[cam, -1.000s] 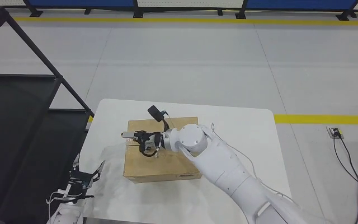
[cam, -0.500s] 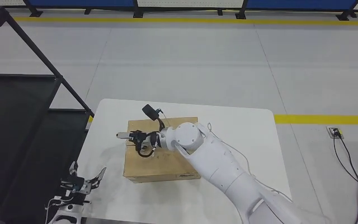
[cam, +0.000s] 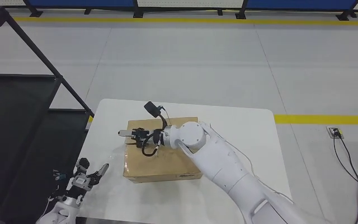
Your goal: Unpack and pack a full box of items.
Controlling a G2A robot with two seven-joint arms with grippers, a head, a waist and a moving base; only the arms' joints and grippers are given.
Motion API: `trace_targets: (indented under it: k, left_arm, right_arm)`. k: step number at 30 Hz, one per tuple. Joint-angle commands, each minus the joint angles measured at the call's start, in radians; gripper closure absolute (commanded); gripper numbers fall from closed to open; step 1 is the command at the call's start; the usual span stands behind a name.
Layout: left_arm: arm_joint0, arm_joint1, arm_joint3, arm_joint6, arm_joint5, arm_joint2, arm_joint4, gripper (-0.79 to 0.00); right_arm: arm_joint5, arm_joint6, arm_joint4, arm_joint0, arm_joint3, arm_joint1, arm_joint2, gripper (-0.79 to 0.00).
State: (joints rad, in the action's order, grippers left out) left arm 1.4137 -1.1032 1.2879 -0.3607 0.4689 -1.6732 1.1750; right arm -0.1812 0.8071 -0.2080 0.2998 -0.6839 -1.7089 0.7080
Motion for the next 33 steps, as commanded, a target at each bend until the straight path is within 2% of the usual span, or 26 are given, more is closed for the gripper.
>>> trace_targets:
  k: [1,2,3,4,10,15,19,21,27,33]
  left_arm:
    - [0.002,-0.001,-0.006,-0.032,-0.052,0.025,0.099,-0.785]
    - [-0.005,0.001,-0.011,-0.029,-0.066,0.026,0.138,-0.785]
    - [-0.018,0.004,-0.017,-0.041,-0.132,0.032,0.237,-0.785]
    - [-0.024,0.003,-0.025,-0.055,-0.149,0.047,0.270,-0.785]
    - [-0.107,0.000,-0.088,-0.048,-0.170,0.092,0.328,-0.785]
    - [-0.196,-0.008,-0.152,-0.002,-0.171,0.143,0.348,-0.785]
    - [-0.254,-0.010,-0.189,0.019,-0.144,0.169,0.365,-0.785]
    - [-0.281,-0.011,-0.212,0.035,-0.135,0.177,0.367,-0.785]
    - [-0.361,-0.021,-0.293,0.078,-0.186,0.203,0.350,-0.785]
    - [-0.383,-0.027,-0.318,0.060,-0.235,0.187,0.283,-0.785]
  right_arm:
    - [-0.017,0.001,0.014,0.014,-0.035,0.011,0.018,-0.785]
    - [-0.023,0.003,0.020,0.020,-0.049,0.016,0.026,-0.785]
    - [-0.033,0.003,0.032,0.034,-0.079,0.028,0.045,-0.785]
    - [-0.039,0.005,0.042,0.047,-0.105,0.038,0.061,-0.785]
    - [-0.049,0.010,0.126,0.180,-0.323,0.113,0.196,-0.785]
    - [-0.005,0.031,0.231,0.393,-0.628,0.187,0.364,-0.785]
    - [0.045,0.048,0.272,0.524,-0.796,0.222,0.465,-0.785]
    - [0.060,0.053,0.278,0.565,-0.844,0.232,0.497,-0.785]
    - [0.075,0.060,0.273,0.629,-0.912,0.252,0.554,-0.785]
    - [0.092,0.065,0.275,0.639,-0.923,0.263,0.569,-0.785]
